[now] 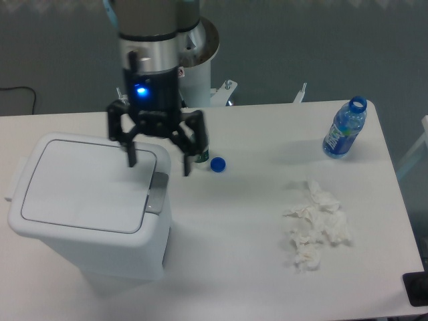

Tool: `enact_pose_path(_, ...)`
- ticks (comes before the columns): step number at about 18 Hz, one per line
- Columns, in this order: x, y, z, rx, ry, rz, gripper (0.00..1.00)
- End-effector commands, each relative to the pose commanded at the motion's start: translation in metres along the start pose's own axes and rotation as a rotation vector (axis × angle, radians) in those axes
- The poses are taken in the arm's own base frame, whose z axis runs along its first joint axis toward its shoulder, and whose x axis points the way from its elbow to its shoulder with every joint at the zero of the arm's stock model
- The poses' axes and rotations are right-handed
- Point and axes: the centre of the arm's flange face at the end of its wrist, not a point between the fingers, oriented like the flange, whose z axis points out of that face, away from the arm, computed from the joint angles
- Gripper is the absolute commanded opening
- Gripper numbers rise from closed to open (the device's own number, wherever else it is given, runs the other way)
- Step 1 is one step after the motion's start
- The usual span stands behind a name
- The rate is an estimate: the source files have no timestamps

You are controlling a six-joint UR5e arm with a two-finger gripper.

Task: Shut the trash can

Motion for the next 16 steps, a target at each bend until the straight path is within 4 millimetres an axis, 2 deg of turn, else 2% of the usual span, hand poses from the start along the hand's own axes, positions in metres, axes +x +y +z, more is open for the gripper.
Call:
enact_pose_path(7, -0.071, 0.041, -0.003, -0.098, -0.069, 0.223, 1.00)
enact_pose_path(11, -0.101, 0.068, -0.002, -0.237, -0.088, 0.421, 1.00)
enact_pose_path(16, -0.137, 0.104, 0.007, -0.281, -0.076, 0.484, 1.00)
